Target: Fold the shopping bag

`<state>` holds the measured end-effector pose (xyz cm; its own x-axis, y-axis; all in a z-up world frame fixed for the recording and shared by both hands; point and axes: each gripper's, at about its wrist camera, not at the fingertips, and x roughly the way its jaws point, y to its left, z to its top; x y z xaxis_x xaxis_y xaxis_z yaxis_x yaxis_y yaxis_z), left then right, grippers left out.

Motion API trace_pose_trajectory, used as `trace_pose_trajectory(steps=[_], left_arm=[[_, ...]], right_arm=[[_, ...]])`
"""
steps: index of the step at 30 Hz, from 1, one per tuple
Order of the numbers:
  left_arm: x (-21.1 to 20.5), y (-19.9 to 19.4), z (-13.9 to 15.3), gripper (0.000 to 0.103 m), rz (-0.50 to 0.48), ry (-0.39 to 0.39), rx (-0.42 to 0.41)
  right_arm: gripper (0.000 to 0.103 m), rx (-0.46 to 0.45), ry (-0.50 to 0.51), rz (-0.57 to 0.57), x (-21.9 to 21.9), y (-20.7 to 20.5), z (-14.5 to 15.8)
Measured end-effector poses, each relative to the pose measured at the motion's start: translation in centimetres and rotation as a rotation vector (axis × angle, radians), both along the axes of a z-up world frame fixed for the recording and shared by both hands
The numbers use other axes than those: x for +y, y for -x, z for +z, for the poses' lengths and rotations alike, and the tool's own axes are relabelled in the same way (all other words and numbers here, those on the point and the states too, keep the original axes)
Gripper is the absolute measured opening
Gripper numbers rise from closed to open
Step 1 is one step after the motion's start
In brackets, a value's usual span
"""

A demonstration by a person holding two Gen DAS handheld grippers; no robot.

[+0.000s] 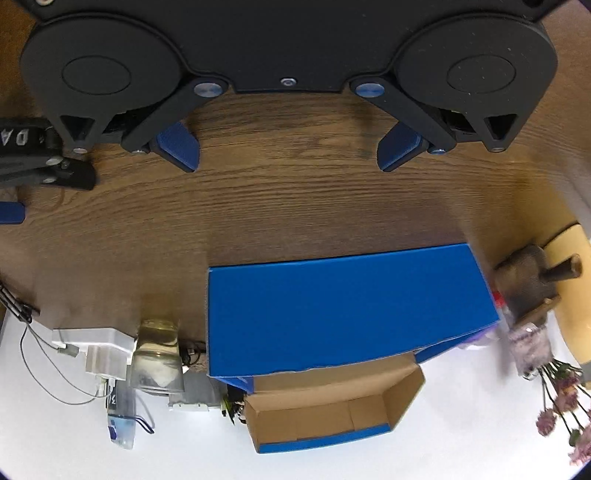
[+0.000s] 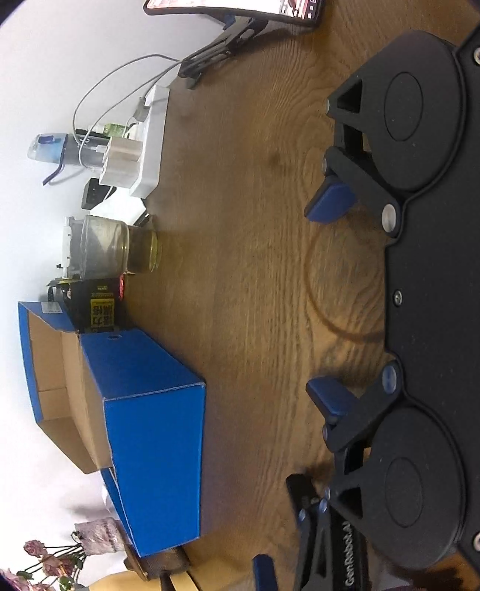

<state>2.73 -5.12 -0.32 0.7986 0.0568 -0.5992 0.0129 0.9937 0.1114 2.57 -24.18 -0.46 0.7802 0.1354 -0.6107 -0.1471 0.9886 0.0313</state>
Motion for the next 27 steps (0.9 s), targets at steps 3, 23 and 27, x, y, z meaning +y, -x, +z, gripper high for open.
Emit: trace_pose_trajectory(steps=[3,23,27], left_arm=[[0.7,-0.5,-0.2,0.103,0.011,0.040,0.017],[1.3,-1.1,-0.4,0.103,0.051,0.106,0.036],[1.1,-1.3,-0.5,0.103,0.052,0.107,0.036]], right_arm=[[0.099,0.000,0.001,-0.004,1.4,-0.9,-0.8],[0.103,0.006,-0.002,0.017,7.3,-5.1,-2.5],[0.103,0.006,-0.002,0.016,7.4,-5.1,-2.4]])
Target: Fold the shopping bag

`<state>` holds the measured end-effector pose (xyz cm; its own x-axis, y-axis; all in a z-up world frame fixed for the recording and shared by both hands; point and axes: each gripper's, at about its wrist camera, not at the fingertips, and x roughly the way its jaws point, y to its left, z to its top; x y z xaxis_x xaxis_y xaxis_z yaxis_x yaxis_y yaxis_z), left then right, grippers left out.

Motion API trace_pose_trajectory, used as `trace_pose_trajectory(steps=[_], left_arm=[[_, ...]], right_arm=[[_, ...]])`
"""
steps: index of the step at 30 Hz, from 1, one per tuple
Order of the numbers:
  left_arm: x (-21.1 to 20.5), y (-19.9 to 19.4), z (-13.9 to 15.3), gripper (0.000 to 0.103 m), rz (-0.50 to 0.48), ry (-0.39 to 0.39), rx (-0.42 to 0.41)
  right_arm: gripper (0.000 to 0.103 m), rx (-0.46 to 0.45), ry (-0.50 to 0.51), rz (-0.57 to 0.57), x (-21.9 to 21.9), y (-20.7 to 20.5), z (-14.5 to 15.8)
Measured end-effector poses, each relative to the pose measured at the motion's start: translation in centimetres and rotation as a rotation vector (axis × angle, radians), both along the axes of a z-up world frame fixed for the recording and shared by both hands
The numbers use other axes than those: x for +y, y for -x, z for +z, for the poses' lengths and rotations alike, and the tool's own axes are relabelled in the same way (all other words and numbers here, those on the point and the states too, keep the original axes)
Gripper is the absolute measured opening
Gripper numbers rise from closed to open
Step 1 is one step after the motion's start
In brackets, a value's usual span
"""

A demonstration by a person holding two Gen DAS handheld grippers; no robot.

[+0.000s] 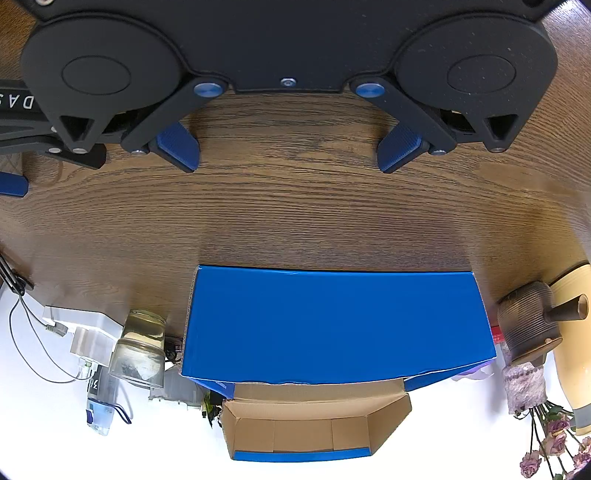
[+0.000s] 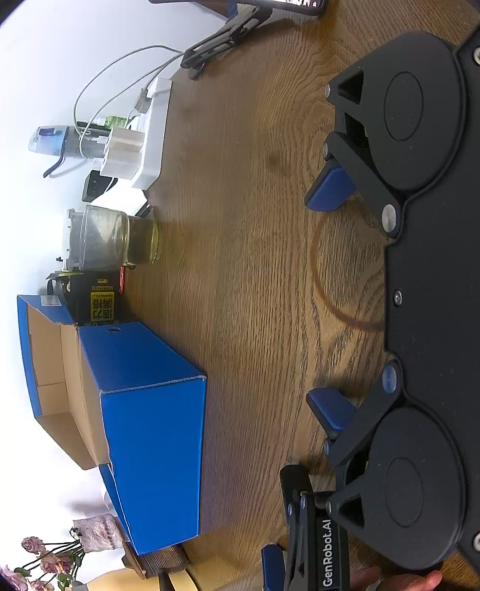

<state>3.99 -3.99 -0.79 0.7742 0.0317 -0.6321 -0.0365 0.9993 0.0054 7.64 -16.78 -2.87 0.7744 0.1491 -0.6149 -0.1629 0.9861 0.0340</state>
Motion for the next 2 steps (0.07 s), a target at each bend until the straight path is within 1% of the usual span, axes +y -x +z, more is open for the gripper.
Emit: trace_pose_trajectory(steps=[2], left_arm=[[0.08,0.05,-0.01,0.103,0.000,0.001,0.000]], right_arm=[[0.103,0.000,0.000,-0.001,0.26,0.14,0.10]])
